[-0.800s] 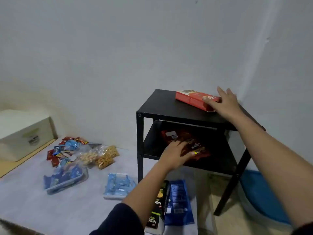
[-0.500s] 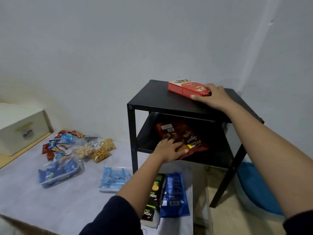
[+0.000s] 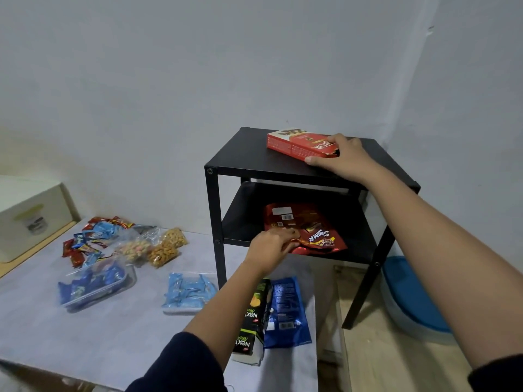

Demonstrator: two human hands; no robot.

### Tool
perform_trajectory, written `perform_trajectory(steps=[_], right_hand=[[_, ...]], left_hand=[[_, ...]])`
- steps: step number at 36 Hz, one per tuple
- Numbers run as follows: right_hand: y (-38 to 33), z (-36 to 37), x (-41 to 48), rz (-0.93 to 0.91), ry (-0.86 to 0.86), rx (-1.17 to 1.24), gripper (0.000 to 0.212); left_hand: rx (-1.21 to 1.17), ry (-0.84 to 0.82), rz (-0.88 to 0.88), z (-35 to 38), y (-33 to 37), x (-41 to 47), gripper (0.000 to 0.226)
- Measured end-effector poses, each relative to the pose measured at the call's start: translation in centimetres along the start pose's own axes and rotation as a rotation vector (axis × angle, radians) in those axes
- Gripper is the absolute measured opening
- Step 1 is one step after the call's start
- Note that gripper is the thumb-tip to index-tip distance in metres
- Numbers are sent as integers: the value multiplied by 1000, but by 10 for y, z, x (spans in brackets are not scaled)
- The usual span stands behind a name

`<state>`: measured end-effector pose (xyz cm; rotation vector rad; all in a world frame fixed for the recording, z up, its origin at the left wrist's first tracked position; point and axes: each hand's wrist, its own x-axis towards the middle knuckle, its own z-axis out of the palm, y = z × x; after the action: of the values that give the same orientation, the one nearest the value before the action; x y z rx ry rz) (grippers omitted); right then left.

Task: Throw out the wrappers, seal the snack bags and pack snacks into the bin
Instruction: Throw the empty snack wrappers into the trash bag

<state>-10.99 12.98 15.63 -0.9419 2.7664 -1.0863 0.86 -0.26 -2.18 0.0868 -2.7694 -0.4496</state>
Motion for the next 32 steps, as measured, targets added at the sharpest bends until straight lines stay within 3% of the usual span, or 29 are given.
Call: perform_trajectory(steps=[4,13,17,21,24,27,32], right_hand=[[-1,-2,-10,-14,5,2,82],[-25,-8,-56,-50,66,103,74],[-54,-4,-85,-92,55,106,89],[-94,12,-111,-154,60,127,76],[-130,34,-130,-214,56,166,66],[-168,66,-151,-265,0,239,64],[-236,139,-194,-340,-131,330,62]], left_hand=[[42,120,-13,-8,5,-8,35],[86,294,143,-61,14,-58,47],[-20,322,156,-97,9,-98,62],[-282,305,-46,-136,-2,-154,50],[-265,396,-114,-163,-13,-199,39],[-257,480,-167,-185,-31,-250,51],[-449,597,-406,-208,-69,-352,27]])
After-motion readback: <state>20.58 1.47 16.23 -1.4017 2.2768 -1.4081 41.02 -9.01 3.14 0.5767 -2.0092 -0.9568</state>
